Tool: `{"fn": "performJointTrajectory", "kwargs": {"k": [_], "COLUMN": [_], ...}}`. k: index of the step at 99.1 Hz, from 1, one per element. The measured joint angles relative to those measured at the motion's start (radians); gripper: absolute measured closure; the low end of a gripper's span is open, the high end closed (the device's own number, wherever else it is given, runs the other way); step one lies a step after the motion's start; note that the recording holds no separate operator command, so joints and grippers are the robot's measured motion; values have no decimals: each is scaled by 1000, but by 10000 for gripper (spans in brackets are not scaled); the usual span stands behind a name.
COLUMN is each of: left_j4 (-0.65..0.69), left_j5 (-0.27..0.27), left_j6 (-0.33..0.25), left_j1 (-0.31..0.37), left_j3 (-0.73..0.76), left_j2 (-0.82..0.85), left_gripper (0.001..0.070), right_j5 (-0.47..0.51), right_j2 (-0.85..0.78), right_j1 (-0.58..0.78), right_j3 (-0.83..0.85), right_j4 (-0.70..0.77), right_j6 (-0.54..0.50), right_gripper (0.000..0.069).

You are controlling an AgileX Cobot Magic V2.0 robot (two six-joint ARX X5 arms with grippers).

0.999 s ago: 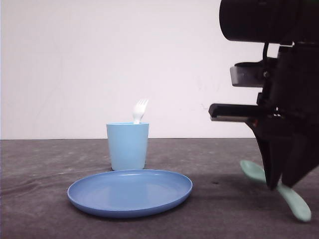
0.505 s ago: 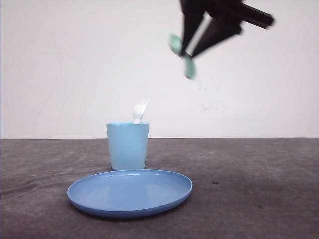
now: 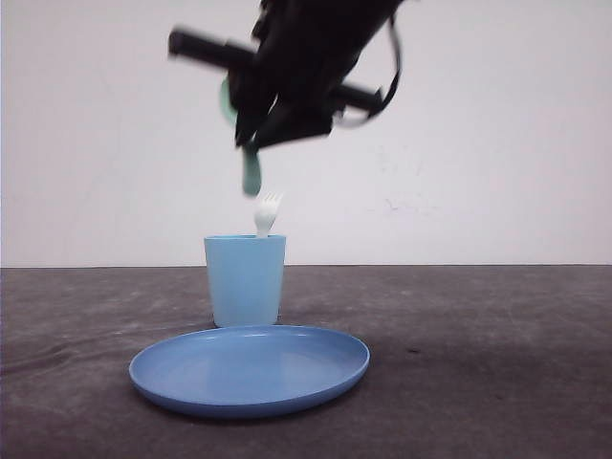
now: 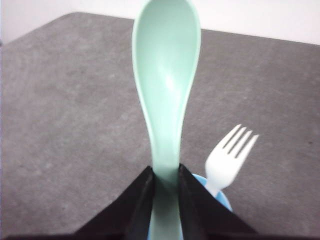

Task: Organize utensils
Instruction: 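Carry the spoon with the right gripper and drop it into the cup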

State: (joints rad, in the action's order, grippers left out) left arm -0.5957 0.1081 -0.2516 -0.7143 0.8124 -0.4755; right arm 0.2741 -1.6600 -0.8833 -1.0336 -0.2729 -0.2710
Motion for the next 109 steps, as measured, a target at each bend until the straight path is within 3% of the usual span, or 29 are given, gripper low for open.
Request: {"fn": "performJointTrajectory", "kwargs": {"k": [25,46,68,81,99,104,109], "left_j4": [0,-1,-5,-7,-6,-6,-7], "left_j5": [0,0,0,0,0,0,0], "left_j6": [0,0,0,0,0,0,0], "left_j1": [0,0,0,0,0,0,0], "left_j3": [0,0,0,0,0,0,0], "left_j2": [0,0,0,0,0,0,0], "left_gripper": [479,479,479,479,479,479,479], "right_j5": [0,0,-1,-10,-17,-31,-44], "right_j2": [-86,-89,-67,29,240,279,307], "right_j1": [7,7,4,-14,-57,-66,-71], "right_j3": [0,0,0,0,0,0,0], "right_j4": [-55,-61,-10,95,369,460,546], "right_j6": [39,39,39,39,20,3,-20], "right_gripper": [611,426,391,393,413,362,243]}}
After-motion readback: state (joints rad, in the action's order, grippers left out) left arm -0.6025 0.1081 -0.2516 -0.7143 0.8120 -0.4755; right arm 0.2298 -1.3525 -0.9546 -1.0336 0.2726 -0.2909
